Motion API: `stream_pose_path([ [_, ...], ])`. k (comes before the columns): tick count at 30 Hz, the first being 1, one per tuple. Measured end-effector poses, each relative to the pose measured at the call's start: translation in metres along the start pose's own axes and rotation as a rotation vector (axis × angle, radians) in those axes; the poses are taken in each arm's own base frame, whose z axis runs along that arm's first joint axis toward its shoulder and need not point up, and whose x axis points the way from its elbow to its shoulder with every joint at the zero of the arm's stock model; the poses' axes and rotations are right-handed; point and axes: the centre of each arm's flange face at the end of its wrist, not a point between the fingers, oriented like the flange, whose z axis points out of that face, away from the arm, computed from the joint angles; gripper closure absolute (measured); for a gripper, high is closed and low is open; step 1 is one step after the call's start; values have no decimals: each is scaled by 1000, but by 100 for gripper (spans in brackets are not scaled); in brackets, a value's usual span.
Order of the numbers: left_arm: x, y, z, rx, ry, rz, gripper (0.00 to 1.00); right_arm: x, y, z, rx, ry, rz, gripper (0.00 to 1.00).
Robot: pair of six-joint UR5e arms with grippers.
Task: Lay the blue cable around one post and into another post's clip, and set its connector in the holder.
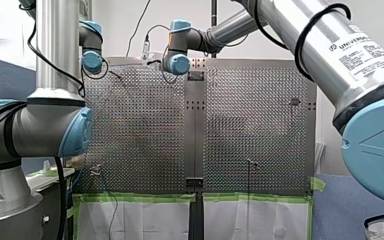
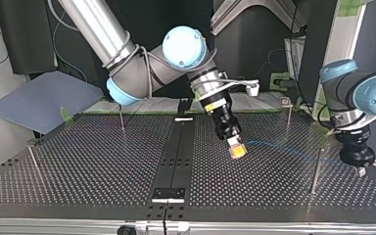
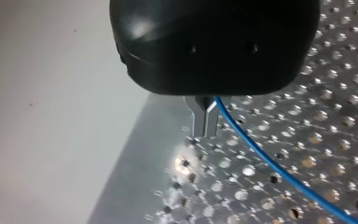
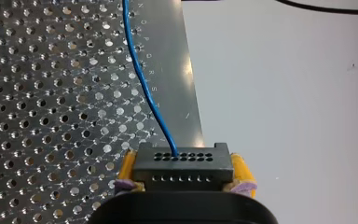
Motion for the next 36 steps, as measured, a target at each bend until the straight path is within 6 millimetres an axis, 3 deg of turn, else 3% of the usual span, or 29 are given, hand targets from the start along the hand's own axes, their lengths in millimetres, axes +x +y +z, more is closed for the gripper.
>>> stream_pose_path([
  [15,5,6,9,28,7,3,100,-3,25,6,-31,6,-8,100],
  [22,24,10,18,52,43,5,100,-2,37,11,-41,23,-12,100],
  [32,27,12,24,64,49,-7,100,3,51,18,-50,38,-18,100],
  [36,37,13,29,69,70,0,100,-4,59,21,-57,27,-21,100],
])
